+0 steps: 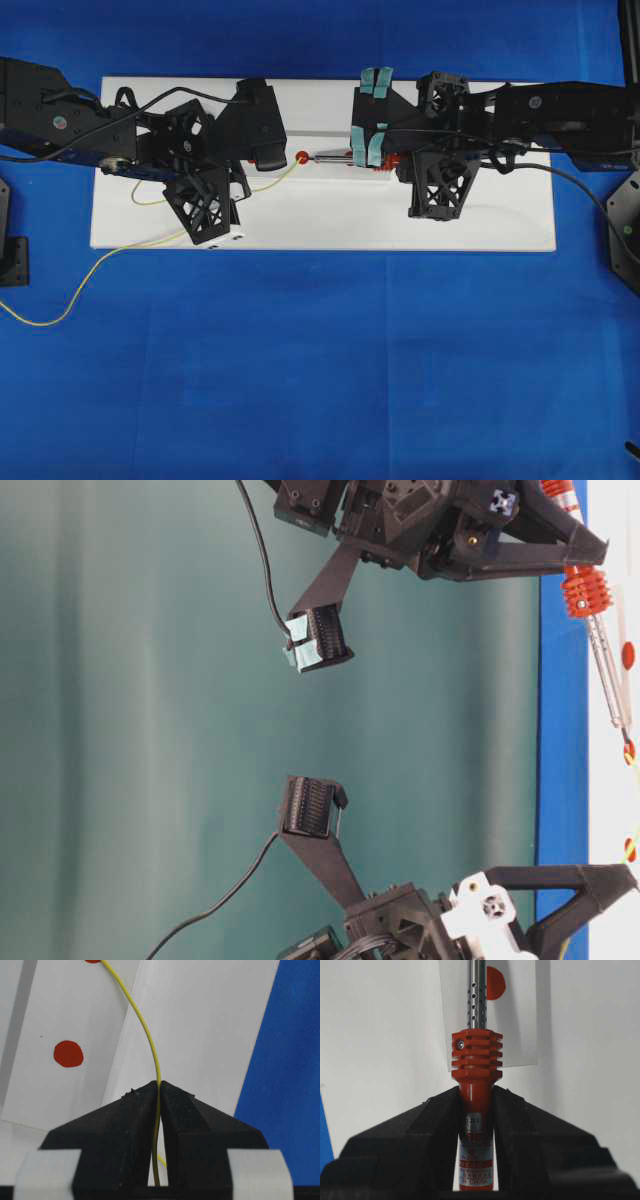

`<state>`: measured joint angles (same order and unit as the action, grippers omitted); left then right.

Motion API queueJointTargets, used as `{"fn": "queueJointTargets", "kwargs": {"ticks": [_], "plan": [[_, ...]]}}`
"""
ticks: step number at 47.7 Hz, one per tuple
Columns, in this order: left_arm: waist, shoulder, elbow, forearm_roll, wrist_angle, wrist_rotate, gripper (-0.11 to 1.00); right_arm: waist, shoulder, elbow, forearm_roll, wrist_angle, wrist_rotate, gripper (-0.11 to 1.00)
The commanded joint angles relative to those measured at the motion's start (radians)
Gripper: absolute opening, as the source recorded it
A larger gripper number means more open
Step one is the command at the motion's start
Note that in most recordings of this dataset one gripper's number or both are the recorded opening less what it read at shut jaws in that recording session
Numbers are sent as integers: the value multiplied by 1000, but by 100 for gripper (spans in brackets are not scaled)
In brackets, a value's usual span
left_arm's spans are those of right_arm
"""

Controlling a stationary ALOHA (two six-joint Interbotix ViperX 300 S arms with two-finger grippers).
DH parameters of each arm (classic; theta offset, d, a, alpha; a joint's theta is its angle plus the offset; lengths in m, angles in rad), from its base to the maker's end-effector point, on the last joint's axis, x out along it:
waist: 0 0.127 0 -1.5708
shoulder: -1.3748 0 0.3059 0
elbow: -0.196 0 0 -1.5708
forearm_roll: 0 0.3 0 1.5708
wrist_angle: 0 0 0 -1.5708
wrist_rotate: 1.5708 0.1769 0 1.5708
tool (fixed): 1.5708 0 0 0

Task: Touch the tip of the soldering iron to the tip of the solder at the mark.
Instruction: 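Hold the solder tip against the iron tip near the middle dot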

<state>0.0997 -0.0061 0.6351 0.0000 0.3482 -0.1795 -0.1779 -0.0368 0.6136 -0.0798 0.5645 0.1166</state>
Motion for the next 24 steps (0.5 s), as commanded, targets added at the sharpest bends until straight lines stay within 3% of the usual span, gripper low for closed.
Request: {"fn": "queueJointTargets", "kwargs": {"ticks": [1,16,24], "plan": [[-2,-11,-20,0,-3,2,2,-2,-14,-25,-2,-6,2,6],[-3,-20,-20,0,2,5,2,-2,-14,-23,-2,-6,2,6],[0,-89,-5,2,37,2,2,-2,-14,-23,-2,-5,2,6]]}}
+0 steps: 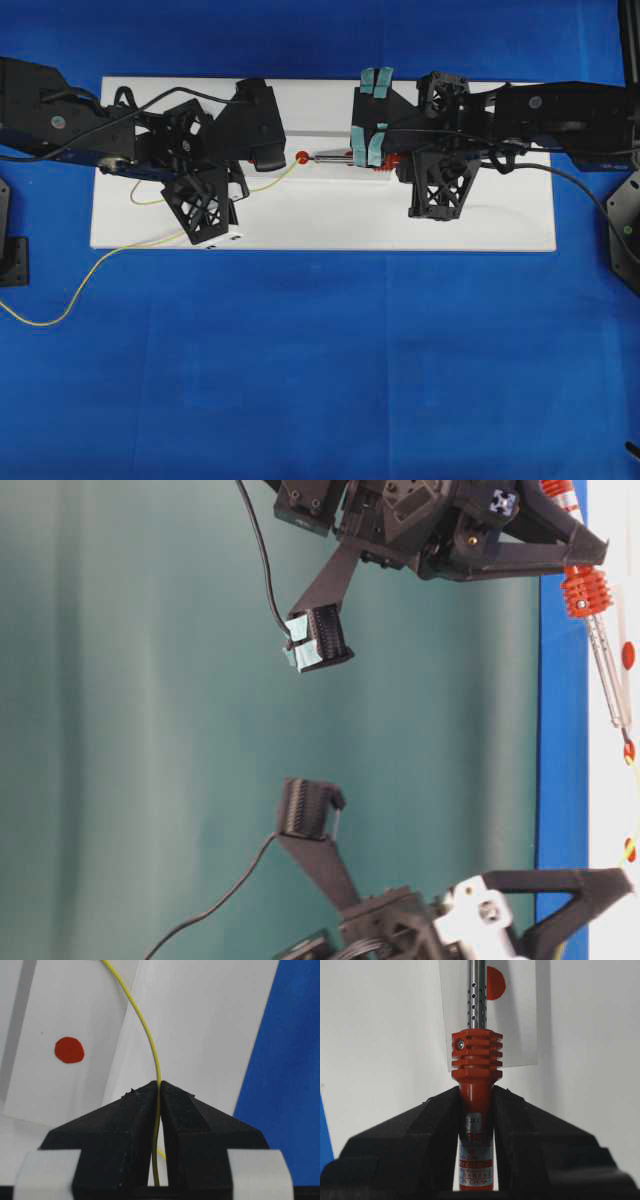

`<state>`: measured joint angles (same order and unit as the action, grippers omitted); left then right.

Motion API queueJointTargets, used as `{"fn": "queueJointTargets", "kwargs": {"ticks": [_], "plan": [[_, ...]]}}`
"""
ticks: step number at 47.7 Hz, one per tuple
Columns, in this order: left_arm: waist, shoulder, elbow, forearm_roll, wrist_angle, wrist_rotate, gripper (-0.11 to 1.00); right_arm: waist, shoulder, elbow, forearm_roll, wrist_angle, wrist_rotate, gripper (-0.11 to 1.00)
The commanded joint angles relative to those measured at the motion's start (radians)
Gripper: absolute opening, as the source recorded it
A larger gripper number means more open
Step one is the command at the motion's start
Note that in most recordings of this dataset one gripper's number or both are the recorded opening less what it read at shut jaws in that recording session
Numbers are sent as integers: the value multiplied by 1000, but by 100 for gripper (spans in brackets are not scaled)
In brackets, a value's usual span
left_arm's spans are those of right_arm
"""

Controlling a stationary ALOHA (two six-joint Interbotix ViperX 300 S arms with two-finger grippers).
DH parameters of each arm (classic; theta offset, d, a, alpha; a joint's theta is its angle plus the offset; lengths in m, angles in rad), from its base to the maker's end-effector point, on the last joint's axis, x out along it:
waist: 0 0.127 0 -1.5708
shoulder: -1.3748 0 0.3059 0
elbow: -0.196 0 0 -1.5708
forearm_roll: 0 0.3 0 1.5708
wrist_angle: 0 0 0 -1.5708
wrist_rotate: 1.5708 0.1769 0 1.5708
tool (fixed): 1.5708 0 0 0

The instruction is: Touch the tip of the soldering iron to the tip of the solder at the mark.

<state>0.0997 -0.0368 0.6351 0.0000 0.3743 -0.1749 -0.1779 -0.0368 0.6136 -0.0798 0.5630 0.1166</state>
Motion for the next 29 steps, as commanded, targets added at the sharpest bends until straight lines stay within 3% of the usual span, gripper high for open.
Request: {"fn": "queueJointTargets", "kwargs": {"ticks": [1,17,29], "plan": [[0,-71,-3,2,15,-3,2,-2,-11,-23,-2,-5,2,6],[-8,-310,118,0,26,-23,2,-2,-14,-25,-2,-3,2,6],[-11,-324,144,2,26,-41,2,-2,-15,-23,-2,0,2,6]]}}
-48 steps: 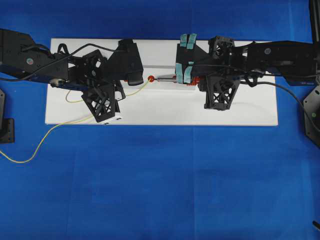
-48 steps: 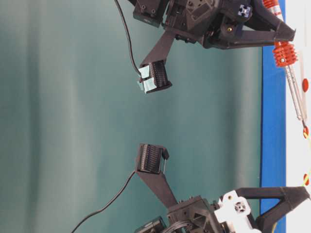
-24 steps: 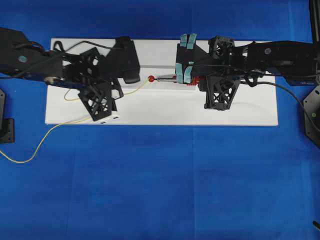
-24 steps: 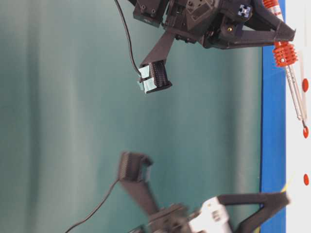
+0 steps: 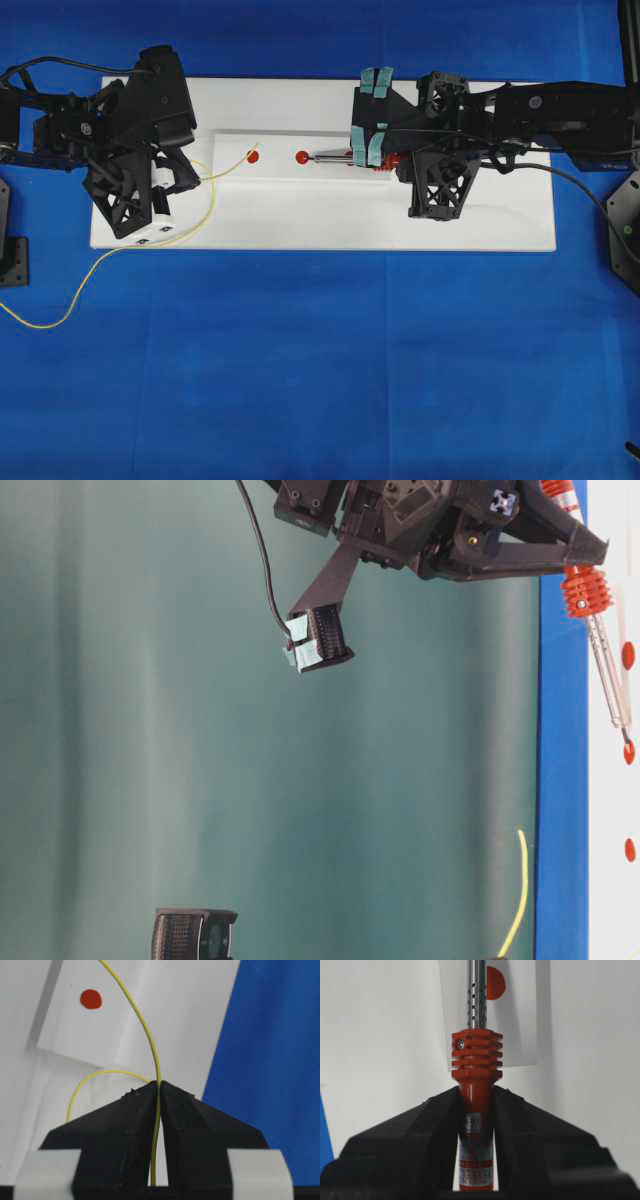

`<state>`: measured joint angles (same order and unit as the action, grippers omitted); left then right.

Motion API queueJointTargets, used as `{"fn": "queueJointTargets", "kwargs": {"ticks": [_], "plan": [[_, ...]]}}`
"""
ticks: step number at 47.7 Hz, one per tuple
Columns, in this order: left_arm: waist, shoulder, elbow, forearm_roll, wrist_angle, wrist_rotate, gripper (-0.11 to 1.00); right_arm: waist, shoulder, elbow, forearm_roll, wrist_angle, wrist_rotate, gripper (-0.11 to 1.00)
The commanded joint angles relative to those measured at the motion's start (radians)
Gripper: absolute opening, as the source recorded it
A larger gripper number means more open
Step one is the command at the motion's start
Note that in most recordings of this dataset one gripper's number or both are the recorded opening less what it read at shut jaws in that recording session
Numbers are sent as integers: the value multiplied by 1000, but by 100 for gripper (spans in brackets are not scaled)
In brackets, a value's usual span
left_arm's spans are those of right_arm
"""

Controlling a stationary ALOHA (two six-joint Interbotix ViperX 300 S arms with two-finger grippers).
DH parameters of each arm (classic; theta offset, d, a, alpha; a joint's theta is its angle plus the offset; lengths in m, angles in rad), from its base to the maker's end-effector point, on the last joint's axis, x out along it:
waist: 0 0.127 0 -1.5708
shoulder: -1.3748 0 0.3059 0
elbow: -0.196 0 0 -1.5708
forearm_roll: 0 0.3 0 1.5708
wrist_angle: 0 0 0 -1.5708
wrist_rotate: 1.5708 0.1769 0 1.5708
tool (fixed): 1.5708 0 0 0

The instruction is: Touch the tip of the soldering iron to the tip of the solder at the mark.

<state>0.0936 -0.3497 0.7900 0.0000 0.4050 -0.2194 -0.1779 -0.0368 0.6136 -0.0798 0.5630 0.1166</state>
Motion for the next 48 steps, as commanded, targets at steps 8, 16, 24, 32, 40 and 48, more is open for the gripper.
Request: {"fn": "queueJointTargets", "kwargs": {"ticks": [8,16,24,32,40,48], "plan": [[-5,-12,-8,2,-5,6,2,-2,-74,5,-5,3,2,6],[-5,-15,-3,2,-5,2,2,-2,-178,69,-6,5,3,6],[-5,-18,-2,2,-5,0,2,-2,-281,153,-8,3,34,6],[-5,-17,-3,0,-6,-3,2,-2,-347,210,-12,2,61,6],[-5,-6,-14,0,-11,-3,2,-2,-347,213,-20,2,61,6],[-9,41,-51,0,-28,-3,2,-2,-331,209,-28,0,63,6]]}}
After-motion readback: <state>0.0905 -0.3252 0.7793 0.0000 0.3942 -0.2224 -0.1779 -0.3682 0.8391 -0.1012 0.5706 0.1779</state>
